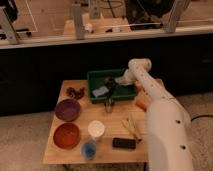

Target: Wipe table surface with towel

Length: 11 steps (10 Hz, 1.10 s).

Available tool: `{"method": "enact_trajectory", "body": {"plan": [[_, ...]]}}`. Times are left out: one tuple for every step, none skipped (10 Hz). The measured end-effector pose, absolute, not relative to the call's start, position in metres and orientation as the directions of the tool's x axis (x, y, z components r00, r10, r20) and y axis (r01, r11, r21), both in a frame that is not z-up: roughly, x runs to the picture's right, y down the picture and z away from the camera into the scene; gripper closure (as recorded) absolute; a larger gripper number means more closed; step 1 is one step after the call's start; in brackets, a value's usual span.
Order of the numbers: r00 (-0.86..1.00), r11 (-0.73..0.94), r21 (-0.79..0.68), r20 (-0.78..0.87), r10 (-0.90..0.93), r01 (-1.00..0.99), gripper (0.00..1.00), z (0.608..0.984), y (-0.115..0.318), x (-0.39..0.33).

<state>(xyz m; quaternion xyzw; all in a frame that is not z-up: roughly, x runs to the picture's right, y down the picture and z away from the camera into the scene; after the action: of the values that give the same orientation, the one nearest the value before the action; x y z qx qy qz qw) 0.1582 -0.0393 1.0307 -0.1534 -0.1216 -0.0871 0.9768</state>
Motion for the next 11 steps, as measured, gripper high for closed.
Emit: {"method": "enact_trajectory", "body": {"plan": [[0.956, 0.939, -0.276, 0.262, -0.131, 0.204, 0.20, 1.0310, -0.0406, 0.1591], [0.957, 0.941, -0.274, 0.258, -0.129, 0.200, 0.20, 1.0325, -0.0409, 0.1607], [0.958, 0.942, -0.272, 0.256, -0.127, 0.198, 0.20, 1.0335, -0.0415, 0.1615], [0.959, 0.943, -0.271, 0.254, -0.125, 0.195, 0.20, 1.0348, -0.0416, 0.1624], [0.960, 0.944, -0.269, 0.252, -0.123, 0.192, 0.20, 1.0357, -0.0421, 0.1633], [0.960, 0.945, -0.268, 0.251, -0.121, 0.189, 0.20, 1.0365, -0.0427, 0.1645], [0.961, 0.946, -0.266, 0.250, -0.118, 0.186, 0.20, 1.0373, -0.0435, 0.1661], [0.961, 0.946, -0.265, 0.250, -0.119, 0.187, 0.20, 1.0374, -0.0447, 0.1677], [0.960, 0.946, -0.264, 0.252, -0.122, 0.189, 0.20, 1.0375, -0.0457, 0.1681], [0.960, 0.945, -0.264, 0.253, -0.123, 0.191, 0.20, 1.0379, -0.0461, 0.1678], [0.959, 0.944, -0.266, 0.254, -0.125, 0.193, 0.20, 1.0386, -0.0461, 0.1671]]}}
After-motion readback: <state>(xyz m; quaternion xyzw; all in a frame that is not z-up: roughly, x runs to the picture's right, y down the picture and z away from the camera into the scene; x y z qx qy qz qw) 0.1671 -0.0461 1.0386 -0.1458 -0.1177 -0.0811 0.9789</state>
